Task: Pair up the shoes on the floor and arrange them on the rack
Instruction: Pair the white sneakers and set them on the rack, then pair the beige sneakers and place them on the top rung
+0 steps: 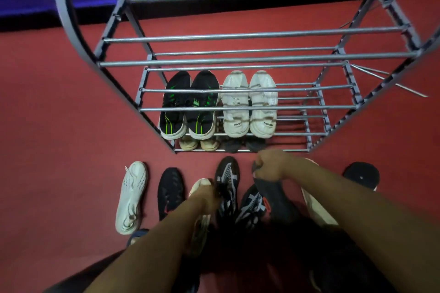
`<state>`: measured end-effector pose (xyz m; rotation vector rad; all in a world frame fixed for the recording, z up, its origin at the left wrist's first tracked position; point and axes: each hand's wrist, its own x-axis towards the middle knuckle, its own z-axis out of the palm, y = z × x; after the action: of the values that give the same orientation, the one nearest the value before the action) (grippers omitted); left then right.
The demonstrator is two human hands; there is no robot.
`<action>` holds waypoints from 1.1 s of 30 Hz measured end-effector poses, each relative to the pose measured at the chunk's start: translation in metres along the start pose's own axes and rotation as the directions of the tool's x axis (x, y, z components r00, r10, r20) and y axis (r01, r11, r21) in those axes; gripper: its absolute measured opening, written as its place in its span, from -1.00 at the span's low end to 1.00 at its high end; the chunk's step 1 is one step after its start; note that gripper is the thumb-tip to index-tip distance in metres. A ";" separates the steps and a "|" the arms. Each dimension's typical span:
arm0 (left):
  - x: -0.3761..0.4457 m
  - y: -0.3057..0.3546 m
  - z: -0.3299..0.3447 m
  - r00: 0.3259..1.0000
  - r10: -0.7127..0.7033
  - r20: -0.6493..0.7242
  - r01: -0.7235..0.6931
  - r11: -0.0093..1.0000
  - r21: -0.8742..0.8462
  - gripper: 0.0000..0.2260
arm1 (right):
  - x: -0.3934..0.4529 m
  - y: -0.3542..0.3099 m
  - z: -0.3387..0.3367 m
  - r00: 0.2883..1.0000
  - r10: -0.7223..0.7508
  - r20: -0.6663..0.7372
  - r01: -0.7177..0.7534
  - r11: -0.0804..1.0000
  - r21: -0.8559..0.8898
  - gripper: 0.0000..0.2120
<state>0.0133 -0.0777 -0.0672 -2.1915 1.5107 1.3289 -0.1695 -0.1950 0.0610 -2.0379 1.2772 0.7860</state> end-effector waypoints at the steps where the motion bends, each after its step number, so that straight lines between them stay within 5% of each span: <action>1: -0.010 -0.010 0.008 0.980 -0.008 0.198 -0.017 0.992 0.126 -0.68 | -0.014 -0.010 -0.003 0.995 -0.045 0.090 0.051 0.996 -0.070 -0.65; 3: -0.024 -0.029 0.022 0.912 -0.095 0.398 -0.087 0.905 0.416 -0.58 | -0.037 -0.023 -0.007 0.986 -0.090 0.142 0.107 0.988 -0.113 -0.60; 6: -0.029 -0.040 0.030 0.933 -0.148 0.329 -0.058 0.839 0.541 -0.44 | -0.070 -0.024 -0.008 0.989 -0.119 -0.090 0.116 0.993 -0.030 -0.60; 8: -0.030 -0.038 0.031 0.981 -0.129 0.142 0.045 0.875 0.482 -0.41 | -0.082 -0.015 0.001 0.974 -0.118 -0.191 0.136 0.987 0.087 -0.61; 11: -0.022 -0.035 0.030 0.982 -0.123 -0.143 0.159 0.948 0.277 -0.53 | -0.083 -0.008 -0.001 0.990 0.042 0.137 -0.033 0.997 -0.066 -0.47; 13: -0.013 -0.036 0.031 0.954 -0.225 -0.198 0.252 0.960 0.124 -0.51 | -0.074 -0.007 -0.007 0.974 0.090 0.210 -0.052 0.982 -0.179 -0.46; 17: 0.006 -0.046 0.044 0.913 -0.405 -0.057 0.401 0.914 -0.069 -0.36 | -0.059 0.005 -0.012 1.000 -0.002 0.015 0.004 0.988 -0.152 -0.59; 19: 0.013 -0.047 0.055 0.914 -0.406 0.010 0.406 0.913 -0.035 -0.33 | -0.050 0.011 -0.008 1.000 0.003 0.019 0.000 0.990 -0.143 -0.61; 24: 0.018 -0.050 0.057 0.916 -0.394 -0.074 0.399 0.913 0.081 -0.52 | -0.041 0.017 0.003 0.999 0.029 0.032 -0.024 0.988 -0.150 -0.55; 28: 0.011 -0.059 0.048 0.919 -0.381 -0.103 0.381 0.924 -0.015 -0.70 | -0.042 0.018 0.008 0.997 0.048 0.061 -0.041 0.992 -0.116 -0.51; 33: -0.006 -0.055 0.038 0.919 -0.393 -0.008 0.393 0.919 0.036 -0.58 | -0.047 0.021 0.009 0.993 0.066 0.096 -0.055 0.993 -0.109 -0.49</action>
<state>0.0357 -0.0261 -0.1035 -2.3098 1.0054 1.1553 -0.2070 -0.1693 0.0860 -2.0232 1.2700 0.9907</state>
